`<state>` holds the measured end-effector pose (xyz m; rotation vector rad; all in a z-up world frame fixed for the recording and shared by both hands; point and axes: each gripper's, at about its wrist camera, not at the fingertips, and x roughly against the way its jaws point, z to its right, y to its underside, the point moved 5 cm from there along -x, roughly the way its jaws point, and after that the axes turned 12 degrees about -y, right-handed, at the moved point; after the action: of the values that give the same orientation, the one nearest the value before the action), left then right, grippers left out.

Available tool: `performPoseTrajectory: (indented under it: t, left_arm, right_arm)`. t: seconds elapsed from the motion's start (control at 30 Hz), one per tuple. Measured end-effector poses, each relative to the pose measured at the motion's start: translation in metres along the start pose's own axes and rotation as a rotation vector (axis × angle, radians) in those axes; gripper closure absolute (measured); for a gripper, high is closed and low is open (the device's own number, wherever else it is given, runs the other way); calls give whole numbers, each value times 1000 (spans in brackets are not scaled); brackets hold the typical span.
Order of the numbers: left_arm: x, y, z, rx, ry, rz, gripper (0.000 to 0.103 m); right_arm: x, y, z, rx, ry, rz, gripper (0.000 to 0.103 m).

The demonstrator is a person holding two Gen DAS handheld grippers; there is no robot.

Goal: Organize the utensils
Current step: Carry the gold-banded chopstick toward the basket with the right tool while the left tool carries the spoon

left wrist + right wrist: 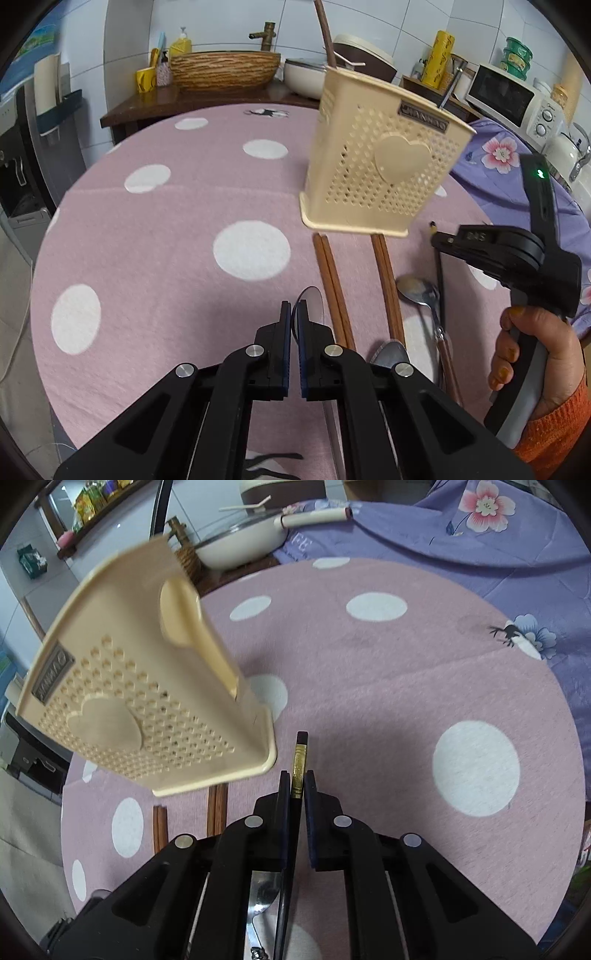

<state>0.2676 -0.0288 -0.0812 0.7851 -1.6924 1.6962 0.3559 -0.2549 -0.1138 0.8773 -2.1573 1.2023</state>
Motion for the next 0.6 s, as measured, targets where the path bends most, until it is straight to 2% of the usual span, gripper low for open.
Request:
performPoseTrajectory:
  t: [0.2,0.37,0.6]
  left_arm:
    - [2,-18,-14,40,-20,36,100]
    - [16,-30,-20,62,-21,82,100]
    - [39,-41,-27,79,-38,153,100]
  right_arm:
    - [24,-26,6,1,-17,103,95]
    - [60,-39,-3,73,-45,186,95]
    - [115,-31,-27,188,-111,252,95]
